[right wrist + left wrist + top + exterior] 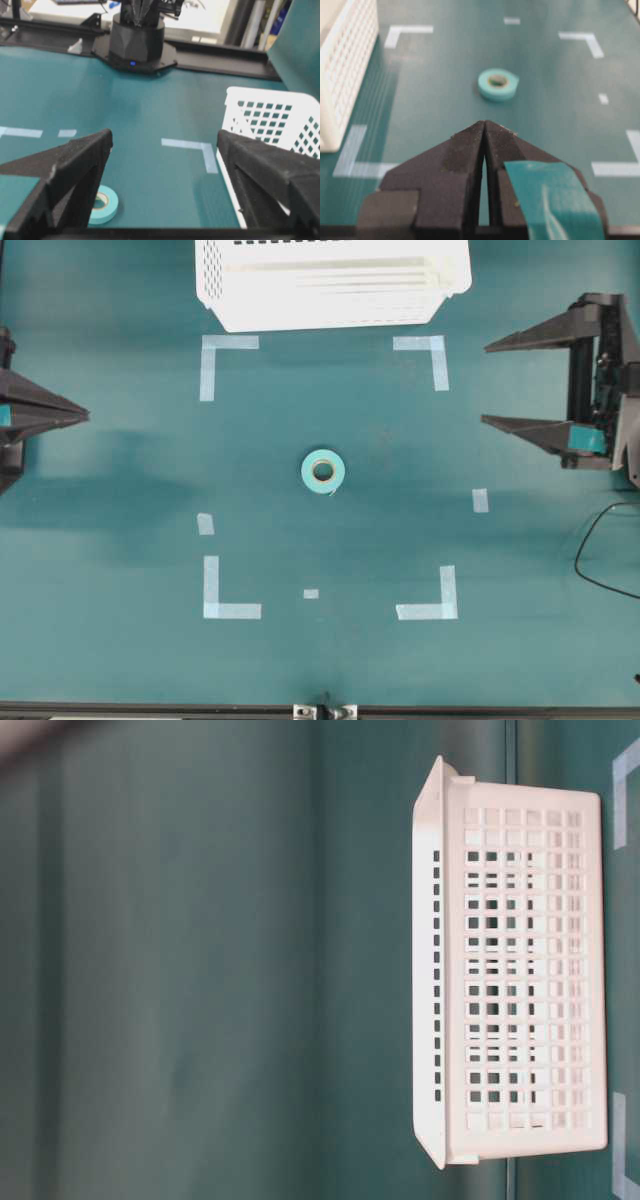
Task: Put the tape in the middle into the white basket.
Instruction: 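Move the open right gripper left toward the teal tape roll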
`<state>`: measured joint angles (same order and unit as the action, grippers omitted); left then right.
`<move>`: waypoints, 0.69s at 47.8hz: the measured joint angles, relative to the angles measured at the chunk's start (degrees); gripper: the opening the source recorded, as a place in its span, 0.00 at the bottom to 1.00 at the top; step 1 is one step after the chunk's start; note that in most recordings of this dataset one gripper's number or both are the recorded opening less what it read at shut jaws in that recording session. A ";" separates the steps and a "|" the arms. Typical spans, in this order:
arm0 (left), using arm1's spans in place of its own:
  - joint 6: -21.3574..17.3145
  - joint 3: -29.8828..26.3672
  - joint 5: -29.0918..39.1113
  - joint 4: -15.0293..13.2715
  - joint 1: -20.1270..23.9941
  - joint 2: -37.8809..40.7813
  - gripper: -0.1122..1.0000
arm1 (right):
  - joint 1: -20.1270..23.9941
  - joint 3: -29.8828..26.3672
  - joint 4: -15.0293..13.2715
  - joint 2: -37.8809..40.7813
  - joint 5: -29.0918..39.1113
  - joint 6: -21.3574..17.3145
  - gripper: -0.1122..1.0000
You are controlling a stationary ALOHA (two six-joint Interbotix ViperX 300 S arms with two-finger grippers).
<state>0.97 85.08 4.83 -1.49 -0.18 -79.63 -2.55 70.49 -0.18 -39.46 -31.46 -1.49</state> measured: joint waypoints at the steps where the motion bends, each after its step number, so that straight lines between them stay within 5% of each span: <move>1: 0.00 0.09 0.62 0.00 0.00 -0.26 0.00 | 0.00 -0.26 0.00 0.35 -0.18 -0.18 0.98; 33: 0.00 0.70 2.20 0.09 0.00 -0.70 0.00 | 0.00 -4.92 0.00 11.78 -2.46 -2.37 0.98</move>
<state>0.97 85.78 7.03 -1.41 -0.18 -80.33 -2.55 65.57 -0.18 -27.69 -33.93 -3.87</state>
